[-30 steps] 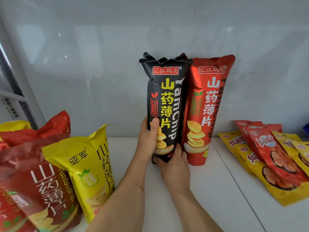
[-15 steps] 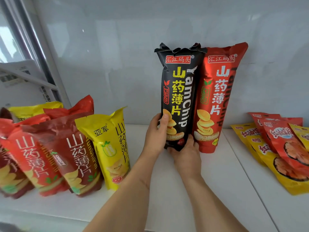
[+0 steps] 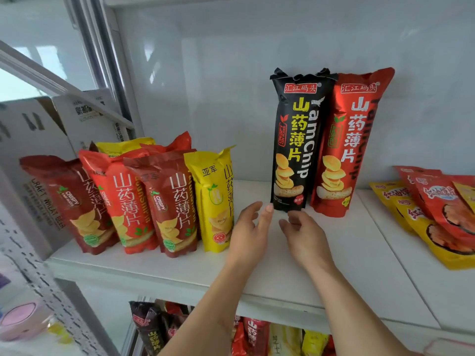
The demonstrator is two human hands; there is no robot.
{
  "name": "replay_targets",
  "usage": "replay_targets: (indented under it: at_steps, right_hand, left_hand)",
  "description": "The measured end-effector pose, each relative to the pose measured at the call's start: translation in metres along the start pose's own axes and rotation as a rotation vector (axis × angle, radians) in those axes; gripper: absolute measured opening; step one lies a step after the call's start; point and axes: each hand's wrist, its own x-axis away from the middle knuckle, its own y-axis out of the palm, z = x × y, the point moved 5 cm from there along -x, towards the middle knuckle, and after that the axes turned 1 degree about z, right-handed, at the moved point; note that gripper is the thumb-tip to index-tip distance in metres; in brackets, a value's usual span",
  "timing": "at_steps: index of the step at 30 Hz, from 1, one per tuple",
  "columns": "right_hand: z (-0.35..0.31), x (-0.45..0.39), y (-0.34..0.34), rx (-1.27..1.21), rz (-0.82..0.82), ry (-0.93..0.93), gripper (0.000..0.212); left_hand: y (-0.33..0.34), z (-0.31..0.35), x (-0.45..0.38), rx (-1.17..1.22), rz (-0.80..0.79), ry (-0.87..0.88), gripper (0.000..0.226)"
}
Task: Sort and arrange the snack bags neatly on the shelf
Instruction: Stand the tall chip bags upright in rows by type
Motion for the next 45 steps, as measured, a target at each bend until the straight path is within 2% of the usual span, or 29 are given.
replay_targets:
  at_steps: [10, 14, 17, 21, 24, 29, 34, 38, 43, 45]
  right_hand:
    - [-0.064, 0.050, 0.043, -0.236, -0.098, -0.034, 0.037]
    - [-0.089, 0.061, 0.059, -0.326, -0.161, -0.071, 0.027]
    - [-0.098, 0.061, 0.068, -0.338, -0.167, -0.122, 0.052]
    - [-0.102, 0.058, 0.068, -0.363, -0.119, -0.105, 0.087]
    - [-0.104, 0.053, 0.071, -0.352, -0.130, -0.128, 0.107]
    - [-0.113, 0.044, 0.074, -0.357, -0.132, -0.189, 0.098]
    - [-0.135, 0.036, 0.060, -0.333, -0.054, -0.220, 0.112]
    - [-0.152, 0.032, 0.044, -0.270, 0.030, -0.270, 0.107]
    - [-0.177, 0.035, 0.037, -0.181, 0.138, -0.358, 0.103]
    - [-0.182, 0.034, 0.039, -0.182, 0.146, -0.358, 0.104]
  left_hand:
    - [-0.084, 0.007, 0.046, -0.022, -0.049, 0.092, 0.040]
    - [-0.112, 0.007, 0.051, 0.031, 0.010, 0.135, 0.030]
    - [-0.132, 0.015, 0.054, 0.020, 0.097, 0.160, 0.018]
    - [-0.156, 0.021, 0.058, 0.055, 0.260, 0.222, 0.034]
    - [-0.166, 0.028, 0.057, 0.029, 0.335, 0.248, 0.024]
    - [-0.171, 0.049, 0.043, -0.051, 0.391, 0.285, 0.022]
    - [-0.181, 0.086, 0.030, -0.177, 0.463, 0.409, 0.025]
    - [-0.204, 0.110, 0.019, -0.225, 0.540, 0.461, 0.027]
    - [-0.245, 0.124, -0.005, -0.353, 0.629, 0.425, 0.032]
    - [-0.262, 0.123, -0.021, -0.423, 0.608, 0.390, 0.036]
